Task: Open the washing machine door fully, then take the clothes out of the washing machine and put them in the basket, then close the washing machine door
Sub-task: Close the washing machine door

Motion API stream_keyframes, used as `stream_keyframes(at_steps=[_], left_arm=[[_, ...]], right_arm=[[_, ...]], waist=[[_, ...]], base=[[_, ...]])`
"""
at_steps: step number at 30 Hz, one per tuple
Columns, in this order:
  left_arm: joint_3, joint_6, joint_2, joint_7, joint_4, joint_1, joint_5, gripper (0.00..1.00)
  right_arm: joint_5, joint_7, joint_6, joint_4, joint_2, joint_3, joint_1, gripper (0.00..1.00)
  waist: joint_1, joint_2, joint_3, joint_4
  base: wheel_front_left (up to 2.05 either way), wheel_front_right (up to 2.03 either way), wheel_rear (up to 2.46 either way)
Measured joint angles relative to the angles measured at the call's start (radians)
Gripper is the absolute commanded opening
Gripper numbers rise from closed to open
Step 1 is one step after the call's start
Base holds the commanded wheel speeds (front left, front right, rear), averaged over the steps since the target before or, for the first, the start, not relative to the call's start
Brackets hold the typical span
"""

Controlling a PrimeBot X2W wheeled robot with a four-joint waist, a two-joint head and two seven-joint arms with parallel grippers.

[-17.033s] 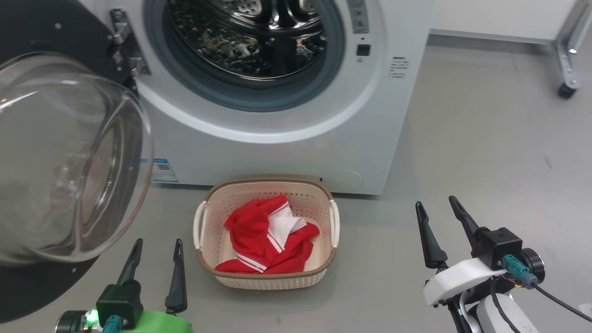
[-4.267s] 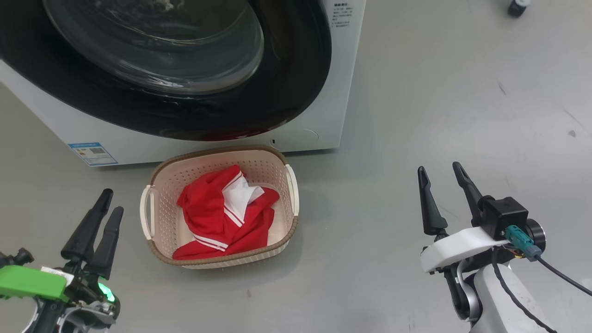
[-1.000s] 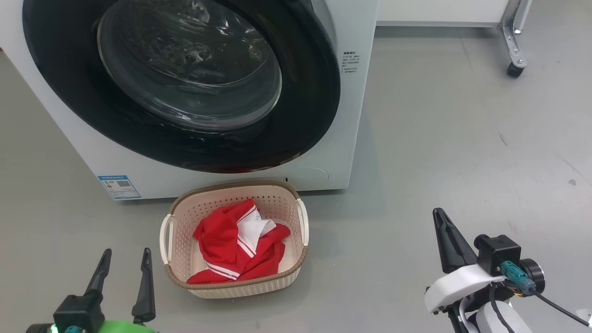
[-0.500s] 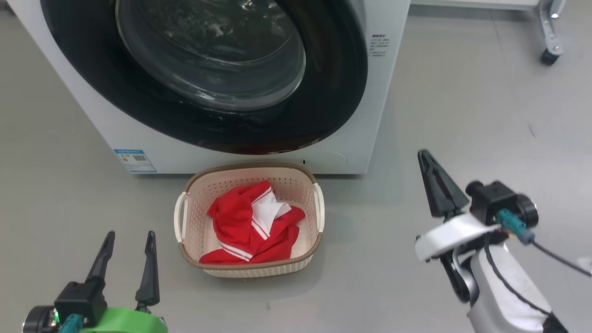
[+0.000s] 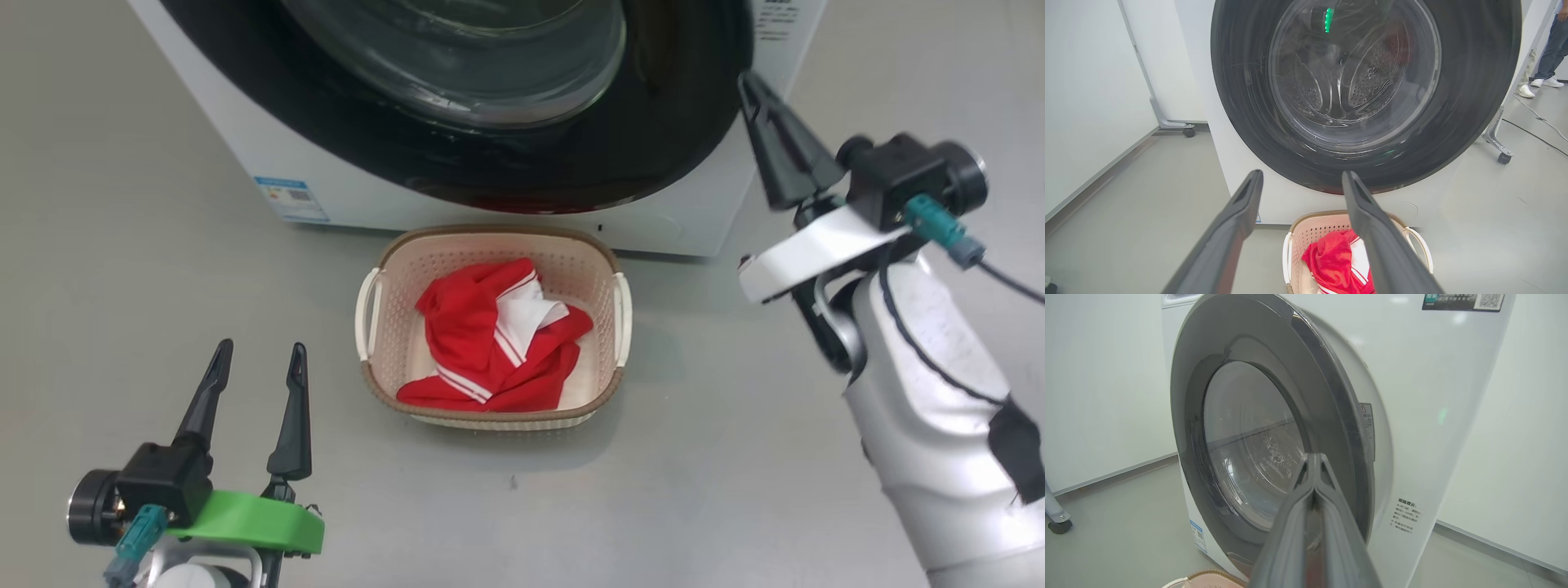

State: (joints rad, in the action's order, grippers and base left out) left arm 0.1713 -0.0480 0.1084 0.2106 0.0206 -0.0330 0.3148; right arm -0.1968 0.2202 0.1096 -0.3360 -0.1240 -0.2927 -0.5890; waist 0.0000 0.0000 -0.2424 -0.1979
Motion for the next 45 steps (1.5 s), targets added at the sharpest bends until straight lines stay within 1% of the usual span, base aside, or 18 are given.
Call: stream_keyframes(at_steps=[4, 5, 6, 11, 19, 28, 30, 32, 39, 45], left_arm=[[0.014, 0.002, -0.007, 0.003, 0.005, -0.030, 0.000, 1.00], [0.014, 0.002, -0.007, 0.003, 0.005, -0.030, 0.000, 1.00], [0.022, 0.010, -0.012, 0.011, 0.007, -0.038, 0.000, 1.00], [0.030, 0.015, -0.026, 0.012, 0.016, -0.060, 0.000, 1.00], [0.033, 0.024, -0.032, 0.021, 0.038, -0.098, 0.000, 1.00], [0.040, 0.027, -0.040, 0.030, 0.063, -0.132, 0.000, 1.00], [0.043, 0.029, -0.041, 0.030, 0.067, -0.138, 0.000, 1.00], [0.050, 0.036, -0.045, 0.037, 0.071, -0.149, 0.000, 1.00], [0.056, 0.037, -0.055, 0.038, 0.079, -0.173, 0.000, 1.00], [0.056, 0.037, -0.058, 0.038, 0.099, -0.177, 0.000, 1.00]], right_arm=[[0.000, -0.017, 0.004, -0.020, -0.019, -0.001, -0.084, 0.00], [0.000, -0.017, 0.004, -0.020, -0.019, -0.001, -0.084, 0.00], [0.000, -0.022, 0.004, -0.029, -0.023, -0.002, -0.124, 0.00], [-0.001, -0.040, 0.012, -0.053, -0.034, -0.006, -0.192, 0.00], [-0.031, -0.049, 0.012, -0.115, -0.040, -0.005, -0.289, 0.00], [-0.049, -0.049, 0.013, -0.165, -0.064, -0.006, -0.366, 0.00], [-0.054, -0.049, 0.021, -0.176, -0.066, -0.004, -0.380, 0.00], [-0.059, -0.049, 0.021, -0.191, -0.071, 0.000, -0.396, 0.00], [-0.066, -0.049, 0.021, -0.231, -0.100, 0.022, -0.461, 0.00], [-0.067, -0.036, 0.023, -0.263, -0.102, 0.035, -0.491, 0.00]], waist=[[0.0000, 0.0000, -0.032, -0.038], [0.0000, 0.0000, -0.032, -0.038], [0.0000, 0.0000, -0.048, -0.056], [0.0000, 0.0000, -0.080, -0.088], [0.0001, 0.0000, -0.136, -0.137], [0.0000, 0.0000, -0.174, -0.162], [0.0001, 0.0000, -0.180, -0.165], [0.0001, 0.0000, -0.185, -0.170], [0.0001, 0.0000, -0.202, -0.185], [0.0001, 0.0000, -0.211, -0.189]], base=[[0.00, 0.00, 0.00], [0.00, 0.00, 0.00], [0.00, 0.00, 0.00], [0.00, 0.00, 0.00], [0.00, 0.00, 0.00], [0.00, 0.00, 0.00], [0.00, 0.00, 0.00], [0.00, 0.00, 0.00], [0.00, 0.00, 0.00], [0.00, 0.00, 0.00]])
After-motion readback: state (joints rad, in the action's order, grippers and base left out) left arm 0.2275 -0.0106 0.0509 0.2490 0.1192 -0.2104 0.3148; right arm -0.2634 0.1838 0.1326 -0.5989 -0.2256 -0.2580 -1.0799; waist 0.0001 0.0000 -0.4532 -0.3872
